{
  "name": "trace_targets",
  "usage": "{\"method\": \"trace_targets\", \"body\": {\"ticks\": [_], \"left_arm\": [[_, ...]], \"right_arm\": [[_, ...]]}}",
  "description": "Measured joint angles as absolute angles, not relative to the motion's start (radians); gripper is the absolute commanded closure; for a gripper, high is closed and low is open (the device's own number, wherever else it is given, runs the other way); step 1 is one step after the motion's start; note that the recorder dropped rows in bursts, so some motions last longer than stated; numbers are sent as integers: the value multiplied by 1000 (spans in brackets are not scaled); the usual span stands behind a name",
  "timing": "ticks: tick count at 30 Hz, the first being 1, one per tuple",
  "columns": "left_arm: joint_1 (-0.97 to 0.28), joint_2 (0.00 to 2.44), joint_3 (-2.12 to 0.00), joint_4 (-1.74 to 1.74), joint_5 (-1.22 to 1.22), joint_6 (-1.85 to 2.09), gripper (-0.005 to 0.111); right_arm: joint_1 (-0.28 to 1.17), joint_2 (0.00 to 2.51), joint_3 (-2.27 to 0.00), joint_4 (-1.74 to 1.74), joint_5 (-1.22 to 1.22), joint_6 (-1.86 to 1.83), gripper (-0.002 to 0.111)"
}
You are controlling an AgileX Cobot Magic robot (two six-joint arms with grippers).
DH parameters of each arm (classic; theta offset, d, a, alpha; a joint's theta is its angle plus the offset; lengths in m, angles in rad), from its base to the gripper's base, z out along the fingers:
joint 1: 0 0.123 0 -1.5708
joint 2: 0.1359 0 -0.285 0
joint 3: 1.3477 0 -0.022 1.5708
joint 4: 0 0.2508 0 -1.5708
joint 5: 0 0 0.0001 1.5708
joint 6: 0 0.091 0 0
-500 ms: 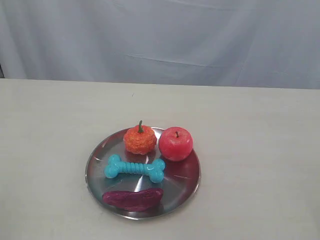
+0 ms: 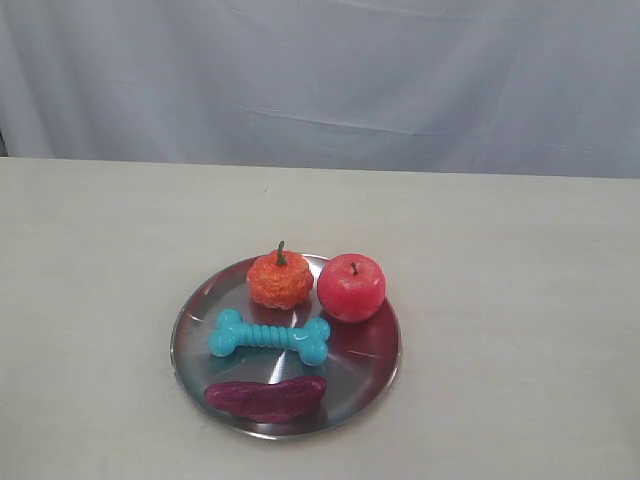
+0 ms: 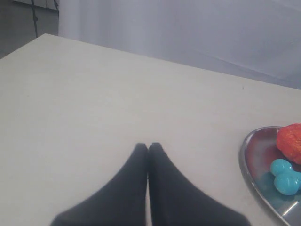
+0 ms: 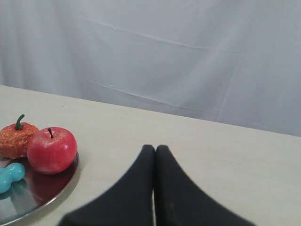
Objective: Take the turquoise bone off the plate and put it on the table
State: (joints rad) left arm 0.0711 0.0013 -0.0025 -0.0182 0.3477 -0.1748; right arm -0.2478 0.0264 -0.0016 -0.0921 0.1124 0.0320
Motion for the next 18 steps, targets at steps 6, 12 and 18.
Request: {"method": "trace_targets", "body": {"ticks": [6, 12, 18], "left_arm": [[71, 1, -3, -18, 348, -175, 107], [71, 1, -3, -18, 348, -175, 107], [71, 1, -3, -18, 348, -175, 107]], "right_arm": [[-248, 26, -2, -92, 112, 32, 109], [-248, 26, -2, -92, 0, 32, 109], [-248, 26, -2, -63, -261, 177, 109]]}}
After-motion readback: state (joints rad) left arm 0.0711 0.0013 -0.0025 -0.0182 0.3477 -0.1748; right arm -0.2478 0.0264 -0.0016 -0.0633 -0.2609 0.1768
